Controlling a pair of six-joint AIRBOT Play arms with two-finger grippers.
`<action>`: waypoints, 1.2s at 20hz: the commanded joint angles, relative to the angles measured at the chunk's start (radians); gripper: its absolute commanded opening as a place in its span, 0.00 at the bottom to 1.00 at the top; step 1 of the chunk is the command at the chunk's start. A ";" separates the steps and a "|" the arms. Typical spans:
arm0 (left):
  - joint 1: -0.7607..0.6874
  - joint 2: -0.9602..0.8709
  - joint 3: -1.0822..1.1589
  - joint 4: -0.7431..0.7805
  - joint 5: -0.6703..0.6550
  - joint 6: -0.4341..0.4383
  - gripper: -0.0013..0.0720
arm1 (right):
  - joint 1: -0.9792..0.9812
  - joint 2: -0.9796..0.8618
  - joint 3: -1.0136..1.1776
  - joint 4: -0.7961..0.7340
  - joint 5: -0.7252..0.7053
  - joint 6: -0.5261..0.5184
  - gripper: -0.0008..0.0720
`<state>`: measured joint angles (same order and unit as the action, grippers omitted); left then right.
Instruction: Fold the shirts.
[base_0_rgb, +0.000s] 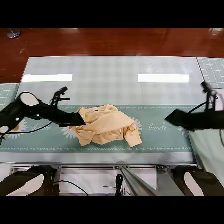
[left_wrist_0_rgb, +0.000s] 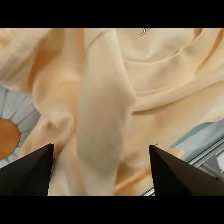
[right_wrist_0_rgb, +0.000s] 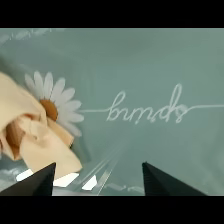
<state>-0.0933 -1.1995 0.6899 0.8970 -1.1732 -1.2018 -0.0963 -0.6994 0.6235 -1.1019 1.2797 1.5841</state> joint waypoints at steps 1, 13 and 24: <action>-0.043 -0.067 0.000 0.007 0.038 0.020 0.52 | 0.157 0.034 -0.153 0.073 -0.061 0.061 0.86; -0.042 -0.065 0.083 -0.004 0.074 0.027 0.06 | 0.702 -0.332 -0.150 0.419 -0.519 0.052 0.86; -0.042 -0.063 0.097 -0.019 0.089 0.027 0.06 | 0.695 -0.642 0.159 0.403 -0.525 -0.108 0.04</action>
<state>-0.1349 -1.2644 0.7761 0.8879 -1.0897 -1.1748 0.6029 -1.2804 0.6918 -0.6926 0.7452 1.5566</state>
